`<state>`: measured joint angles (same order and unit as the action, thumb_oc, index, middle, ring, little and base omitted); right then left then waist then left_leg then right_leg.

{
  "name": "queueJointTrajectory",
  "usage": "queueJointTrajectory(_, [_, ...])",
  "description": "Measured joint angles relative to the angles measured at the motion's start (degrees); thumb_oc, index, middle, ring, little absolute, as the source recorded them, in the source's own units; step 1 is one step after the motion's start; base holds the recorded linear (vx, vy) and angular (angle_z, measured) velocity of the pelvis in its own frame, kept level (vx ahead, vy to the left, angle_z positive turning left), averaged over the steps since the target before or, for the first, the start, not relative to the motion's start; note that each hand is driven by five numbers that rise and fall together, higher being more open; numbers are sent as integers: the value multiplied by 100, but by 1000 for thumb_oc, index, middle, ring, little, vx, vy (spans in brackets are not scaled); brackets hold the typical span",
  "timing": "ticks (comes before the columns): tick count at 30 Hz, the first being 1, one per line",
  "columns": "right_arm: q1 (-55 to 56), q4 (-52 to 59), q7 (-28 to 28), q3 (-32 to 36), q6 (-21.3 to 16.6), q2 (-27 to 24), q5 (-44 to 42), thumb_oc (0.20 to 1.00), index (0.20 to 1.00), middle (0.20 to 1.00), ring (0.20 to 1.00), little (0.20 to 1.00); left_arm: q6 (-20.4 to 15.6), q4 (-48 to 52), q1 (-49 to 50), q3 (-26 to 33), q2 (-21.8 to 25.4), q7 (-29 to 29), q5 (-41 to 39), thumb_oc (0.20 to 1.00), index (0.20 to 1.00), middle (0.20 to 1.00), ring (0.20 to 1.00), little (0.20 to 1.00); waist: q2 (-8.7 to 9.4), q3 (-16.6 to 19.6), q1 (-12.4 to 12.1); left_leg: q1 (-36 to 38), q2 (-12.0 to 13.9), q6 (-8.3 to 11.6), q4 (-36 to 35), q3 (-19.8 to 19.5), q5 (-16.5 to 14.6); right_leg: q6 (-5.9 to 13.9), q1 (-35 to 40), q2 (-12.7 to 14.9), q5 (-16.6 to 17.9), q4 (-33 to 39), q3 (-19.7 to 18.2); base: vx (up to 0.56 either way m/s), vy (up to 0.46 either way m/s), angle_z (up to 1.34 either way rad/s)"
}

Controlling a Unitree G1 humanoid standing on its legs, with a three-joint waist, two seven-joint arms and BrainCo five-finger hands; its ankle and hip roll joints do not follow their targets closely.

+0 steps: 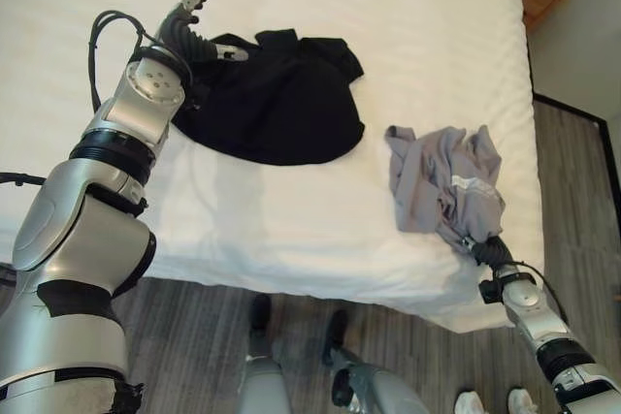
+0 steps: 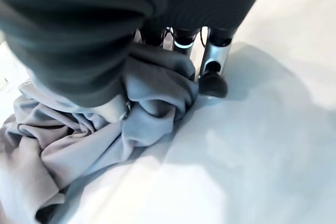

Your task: Pick up bed clothes into laundry basket.

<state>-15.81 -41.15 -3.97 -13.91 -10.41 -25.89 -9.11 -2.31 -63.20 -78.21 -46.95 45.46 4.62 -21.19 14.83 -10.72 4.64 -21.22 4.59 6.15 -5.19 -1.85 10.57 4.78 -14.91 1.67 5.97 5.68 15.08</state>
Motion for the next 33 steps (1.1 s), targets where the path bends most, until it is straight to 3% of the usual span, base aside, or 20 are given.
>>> queueJointTrajectory(8, [29,522,63,-111,-26,131,-109,200,200,200,200,200,46,-244,173,-46,-459,210,1151,1000,1000,1000,1000,1000,195,5,291,-235,46,-3,-1,219,-40,25,-348,-35,44,0,-228,-11,17,-14])
queueJointTrajectory(10, [26,529,62,-113,-67,197,-127,200,200,200,200,200,39,-295,485,263,-615,350,1353,1000,1000,1000,1000,1000,216,10,303,-228,57,-14,-1,271,-53,31,-359,-39,51,0,-278,4,23,-12])
queueJointTrajectory(13, [36,473,63,-116,-81,197,-214,200,200,200,200,200,92,3,915,424,-816,588,1937,1000,1000,1000,1000,1000,139,-63,283,-148,83,-17,-4,266,-68,43,-285,-55,51,-1,-300,0,5,-1])
queueJointTrajectory(16, [76,366,62,-119,-80,140,-213,200,200,200,200,200,253,45,1025,608,-1241,644,2506,1000,1000,1000,1000,1000,121,-80,201,-71,84,33,-5,253,-130,182,-192,-61,-51,7,-300,-3,-6,5])
queueJointTrajectory(17, [82,356,62,-118,-80,114,-213,200,200,200,200,200,262,57,1051,587,-1327,644,2672,388,388,388,388,388,115,-84,165,-58,76,38,-5,266,-135,196,-186,-59,-61,21,-308,0,0,0])
queueJointTrajectory(18, [94,367,62,-118,-80,79,-213,200,200,200,200,200,311,162,1100,445,-1342,643,2785,253,253,253,253,253,109,-88,136,-60,74,38,-5,270,-135,199,-190,-57,-63,27,-308,0,0,0])
queueJointTrajectory(19, [105,366,62,-118,-80,39,-212,200,200,200,200,200,315,395,1164,385,-1345,640,2972,200,200,200,200,200,101,-94,110,-61,69,37,-5,267,-134,202,-186,-48,-65,27,-309,0,0,0])
queueJointTrajectory(25, [159,386,62,-111,-82,-89,-211,200,200,200,200,200,238,1595,1689,511,-1140,615,3102,200,200,200,200,200,25,-152,-33,-30,61,12,-5,256,-116,169,-145,-30,-42,3,-305,23,0,0])
queueJointTrajectory(26, [149,387,63,-102,-81,-62,-209,200,200,200,200,200,149,2312,2371,1080,-960,580,2886,200,200,200,200,200,-39,-207,-55,121,55,14,-9,266,-121,170,1,-20,-43,2,-309,108,13,0])
queueJointTrajectory(28, [193,361,63,-40,-81,-74,-202,200,200,200,200,200,136,3021,3091,1351,-876,550,2751,200,200,200,200,200,-191,-317,-77,333,35,5,-10,244,-159,230,232,4,-88,3,-287,165,36,6])
queueJointTrajectory(29, [218,300,69,94,-75,-70,-148,200,200,200,200,200,70,3514,3796,1756,-904,430,2564,200,200,200,200,200,-321,-395,-189,520,13,-4,-10,240,-226,278,427,29,-143,1,-267,127,38,5])
queueJointTrajectory(30, [218,300,69,94,-75,-70,-148,200,200,200,200,200,70,3514,3796,1756,-904,430,2564,200,200,200,200,200,-321,-395,-189,520,13,-4,-10,240,-226,278,427,29,-143,1,-267,95,38,7])
queueJointTrajectory(31, [518,262,76,310,-67,-205,21,200,200,200,200,200,-153,4182,5222,2471,-1399,255,2167,200,200,200,200,200,-561,-414,-316,874,-11,-3,-14,242,-321,269,780,58,-219,6,-256,89,44,24])
queueJointTrajectory(33, [619,248,90,576,-55,-260,33,200,200,200,200,200,-278,4576,6004,2734,-1508,166,1740,200,200,200,200,200,-716,-404,-479,963,-83,-3,-14,128,-336,213,919,113,-307,3,-203,146,47,21])
